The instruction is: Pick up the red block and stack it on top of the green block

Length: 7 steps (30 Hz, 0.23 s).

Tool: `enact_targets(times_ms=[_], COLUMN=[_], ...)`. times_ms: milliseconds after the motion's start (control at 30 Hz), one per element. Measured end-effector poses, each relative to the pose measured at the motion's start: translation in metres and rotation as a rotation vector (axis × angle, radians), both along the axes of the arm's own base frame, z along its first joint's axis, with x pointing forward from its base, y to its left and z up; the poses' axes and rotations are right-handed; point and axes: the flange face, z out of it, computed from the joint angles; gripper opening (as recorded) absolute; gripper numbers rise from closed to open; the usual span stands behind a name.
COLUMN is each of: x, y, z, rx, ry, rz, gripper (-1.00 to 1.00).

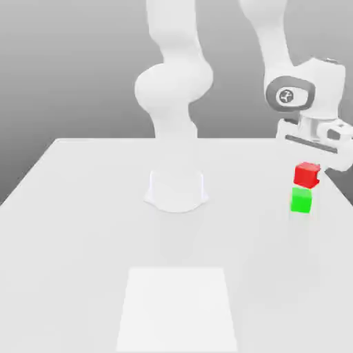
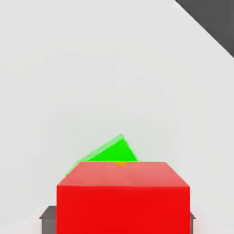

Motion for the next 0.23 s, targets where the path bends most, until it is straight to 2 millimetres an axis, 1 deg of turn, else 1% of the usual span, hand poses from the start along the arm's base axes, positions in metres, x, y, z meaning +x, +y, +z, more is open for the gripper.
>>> enact_targets(times_ms=[33,200,233], x=[-0.0003,-0.0002,-0.0009], y=[-0.0006,-0.0006,-0.0008], z=[-0.0050,-0.0050,-0.0074], rx=[0.000,0.000,0.001], ry=[0.001,0.001,0.002], rz=[0.000,0.000,0.002], gripper=[1.00,1.00,1.00])
